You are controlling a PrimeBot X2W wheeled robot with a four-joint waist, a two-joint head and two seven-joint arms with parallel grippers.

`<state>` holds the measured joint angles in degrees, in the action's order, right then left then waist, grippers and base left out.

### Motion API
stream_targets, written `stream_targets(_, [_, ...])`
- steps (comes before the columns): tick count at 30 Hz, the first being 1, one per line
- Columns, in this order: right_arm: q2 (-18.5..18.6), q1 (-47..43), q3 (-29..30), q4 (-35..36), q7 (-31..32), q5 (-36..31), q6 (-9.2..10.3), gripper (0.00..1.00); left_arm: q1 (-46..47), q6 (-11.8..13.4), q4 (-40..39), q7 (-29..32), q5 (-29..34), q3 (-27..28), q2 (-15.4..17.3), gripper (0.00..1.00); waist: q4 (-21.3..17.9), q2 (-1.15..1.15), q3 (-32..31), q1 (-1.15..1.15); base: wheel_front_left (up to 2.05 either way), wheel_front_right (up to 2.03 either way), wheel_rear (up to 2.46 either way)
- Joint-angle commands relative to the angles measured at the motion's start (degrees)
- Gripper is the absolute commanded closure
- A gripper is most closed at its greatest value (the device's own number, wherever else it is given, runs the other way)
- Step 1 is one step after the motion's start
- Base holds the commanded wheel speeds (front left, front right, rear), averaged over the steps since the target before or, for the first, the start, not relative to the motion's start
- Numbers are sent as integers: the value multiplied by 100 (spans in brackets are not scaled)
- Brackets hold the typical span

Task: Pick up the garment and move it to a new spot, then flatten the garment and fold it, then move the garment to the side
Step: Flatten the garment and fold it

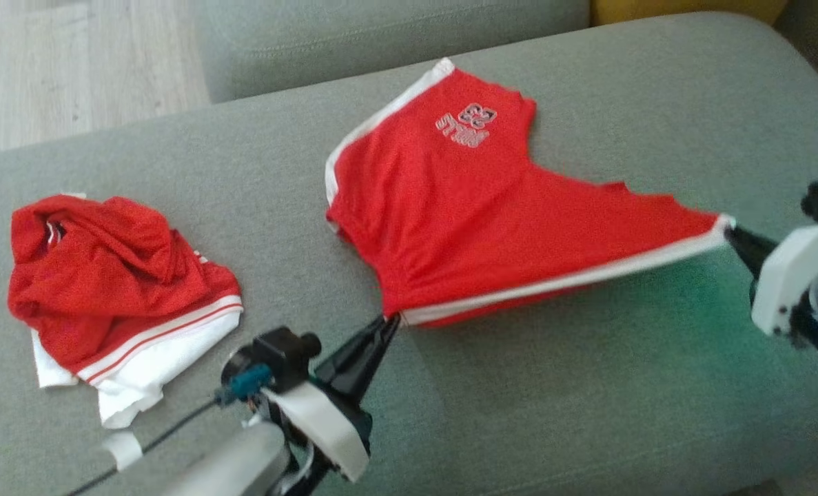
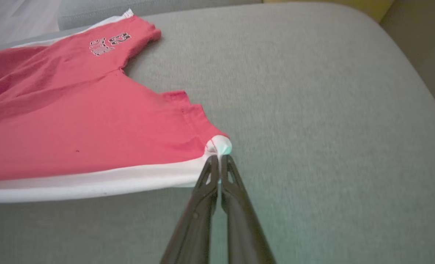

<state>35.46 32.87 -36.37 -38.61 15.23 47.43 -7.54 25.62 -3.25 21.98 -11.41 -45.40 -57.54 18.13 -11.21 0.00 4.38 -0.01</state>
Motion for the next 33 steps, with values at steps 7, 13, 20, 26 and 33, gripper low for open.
stream_targets(7, [445,-301,469,739,-107,-3,5,100,22,372,-725,138,8,171,341,100,51,0,77,1,0,0,0])
stream_targets(13, [205,14,939,923,-625,-600,5,100,390,503,-832,162,74,324,315,100,222,0,464,1,0,0,0])
stream_targets(20, [-298,944,1405,725,-1121,-1384,5,100,1077,520,-771,175,206,493,182,100,557,0,1129,1,0,0,0])
stream_targets(26, [-651,1759,1506,237,-1198,-1823,5,100,1562,462,-609,177,235,596,18,100,911,0,1528,1,0,0,0])
stream_targets(33, [-910,2744,1358,-775,-1286,-2343,5,100,2164,345,-145,190,275,606,-370,100,1402,0,1962,1,0,0,0])
